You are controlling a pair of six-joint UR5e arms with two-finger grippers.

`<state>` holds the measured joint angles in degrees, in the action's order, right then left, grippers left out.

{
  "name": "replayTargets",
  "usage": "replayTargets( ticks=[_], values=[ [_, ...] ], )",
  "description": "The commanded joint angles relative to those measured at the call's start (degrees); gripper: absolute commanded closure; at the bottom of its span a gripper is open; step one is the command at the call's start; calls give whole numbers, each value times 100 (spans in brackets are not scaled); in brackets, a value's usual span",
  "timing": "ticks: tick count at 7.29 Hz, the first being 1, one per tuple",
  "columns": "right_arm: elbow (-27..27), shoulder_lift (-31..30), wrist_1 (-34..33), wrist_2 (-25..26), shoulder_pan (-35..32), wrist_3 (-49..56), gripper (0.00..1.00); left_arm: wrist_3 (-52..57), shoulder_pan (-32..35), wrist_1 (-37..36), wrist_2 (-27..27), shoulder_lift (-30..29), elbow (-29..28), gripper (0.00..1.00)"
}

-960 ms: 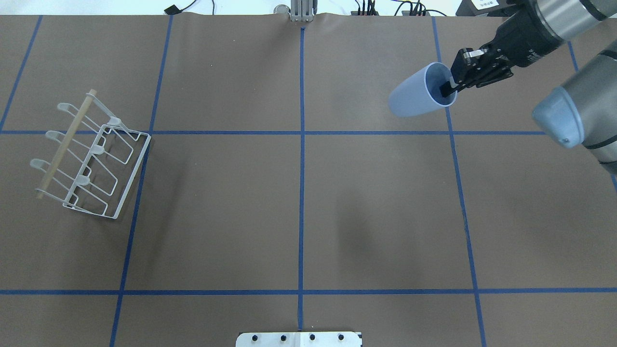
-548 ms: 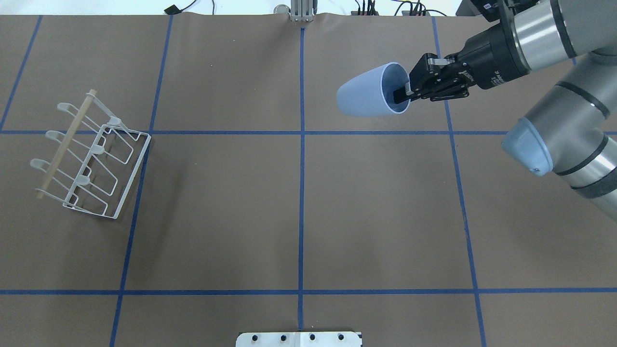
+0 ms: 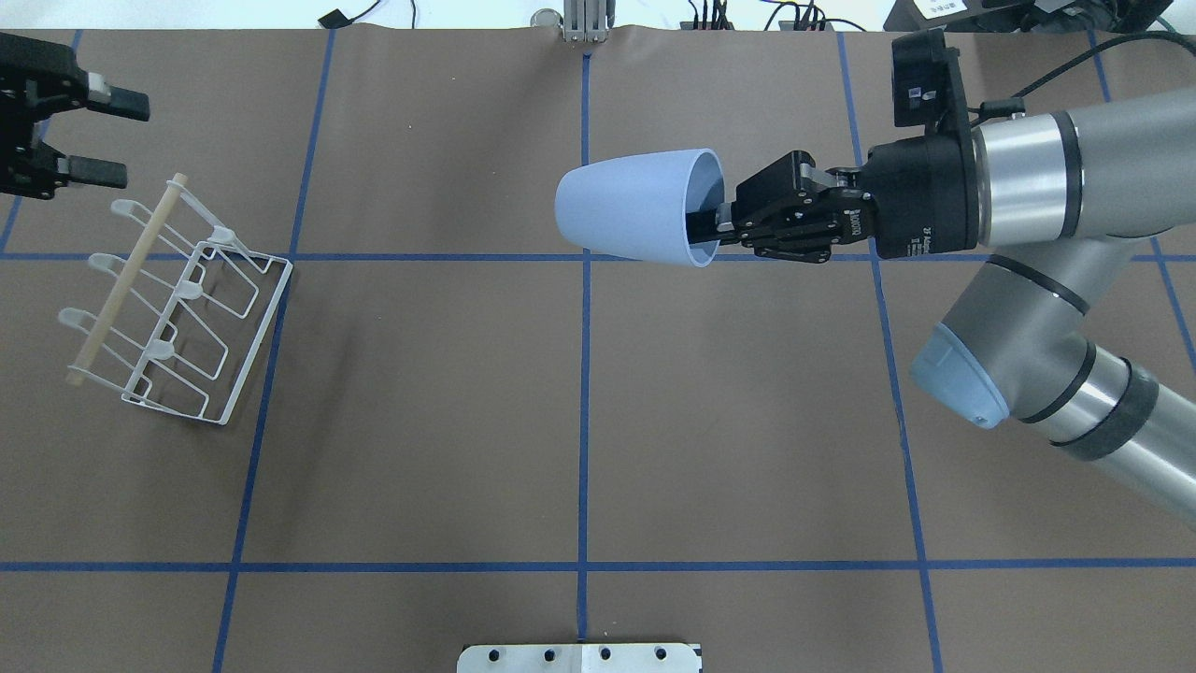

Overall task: Hang cup on cup holder
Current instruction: 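Lift the cup with the right gripper toward table center while the left arm approaches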

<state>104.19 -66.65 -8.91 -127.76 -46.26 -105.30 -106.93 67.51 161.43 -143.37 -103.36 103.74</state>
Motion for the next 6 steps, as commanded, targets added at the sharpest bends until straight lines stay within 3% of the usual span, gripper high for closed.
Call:
replayTargets(
  ticks=[1,4,6],
  values=[
    [5,-6,712,460,371,-175,100,-1081,-1006,195,1005,-542,434,3],
    [-57,-164,1714,1050,714,-316,100,-1996,-2519,187,3448,-826,1164,3],
    [-22,-165,1831,1183,794,-316,100,-2007,-2857,187,3868,-913,1236,3]
  ],
)
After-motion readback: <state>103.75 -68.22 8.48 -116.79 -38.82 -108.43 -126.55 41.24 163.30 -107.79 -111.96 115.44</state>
